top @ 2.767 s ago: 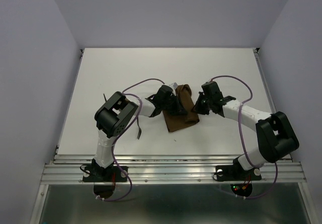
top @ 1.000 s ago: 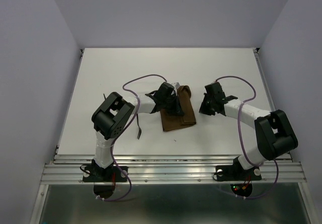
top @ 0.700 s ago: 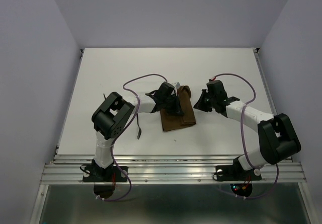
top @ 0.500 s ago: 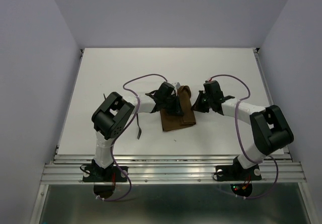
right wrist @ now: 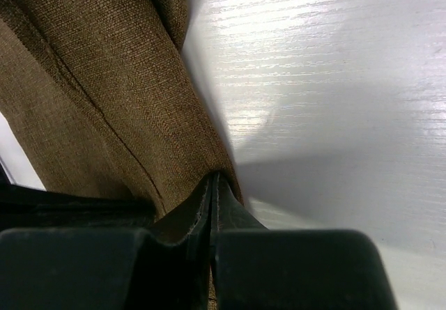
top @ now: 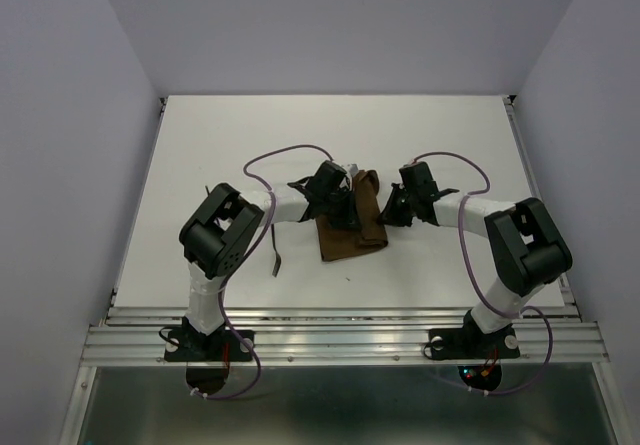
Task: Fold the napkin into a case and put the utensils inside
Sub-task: Fold the lower triangle-folded napkin at the center of the board.
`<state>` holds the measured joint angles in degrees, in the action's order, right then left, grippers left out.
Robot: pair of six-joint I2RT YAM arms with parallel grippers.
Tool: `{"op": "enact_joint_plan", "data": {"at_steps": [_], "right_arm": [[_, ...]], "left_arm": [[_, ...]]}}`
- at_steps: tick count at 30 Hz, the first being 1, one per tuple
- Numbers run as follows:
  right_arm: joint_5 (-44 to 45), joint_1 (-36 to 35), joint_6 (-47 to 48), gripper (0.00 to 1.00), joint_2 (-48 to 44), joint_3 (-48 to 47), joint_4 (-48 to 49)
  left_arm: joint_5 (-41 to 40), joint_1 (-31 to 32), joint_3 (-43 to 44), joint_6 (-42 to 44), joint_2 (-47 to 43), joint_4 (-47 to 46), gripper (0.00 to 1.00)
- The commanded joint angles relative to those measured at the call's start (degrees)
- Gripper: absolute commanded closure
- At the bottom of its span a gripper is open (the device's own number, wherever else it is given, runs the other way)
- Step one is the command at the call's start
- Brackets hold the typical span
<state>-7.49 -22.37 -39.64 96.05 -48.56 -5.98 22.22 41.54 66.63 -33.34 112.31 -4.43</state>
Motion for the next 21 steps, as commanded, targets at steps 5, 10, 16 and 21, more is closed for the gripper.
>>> {"op": "enact_joint_plan", "data": {"at_steps": [5, 10, 16, 21], "right_arm": [[5.64, -0.48, 0.53, 0.99, -0.60, -0.49, -3.95], [5.55, -0.48, 0.53, 0.99, -1.57, -0.49, -4.30], [5.64, -0.48, 0.44, 0.99, -3.41, -0.93, -5.01], [5.29, -0.48, 0.35, 0.99, -4.29, -1.28, -5.45]], "left_arm": [[-3.14, -0.32, 0.70, 4.43, -8.86, 6.45, 0.87], [-4.29, -1.02, -1.50, 4.60, -9.92, 6.45, 0.90], [-1.92, -1.11, -0.89, 4.86, -5.88, 6.80, 0.99], [-0.51, -0.58, 0.60, 5.83, -3.24, 8.29, 1.00]]}}
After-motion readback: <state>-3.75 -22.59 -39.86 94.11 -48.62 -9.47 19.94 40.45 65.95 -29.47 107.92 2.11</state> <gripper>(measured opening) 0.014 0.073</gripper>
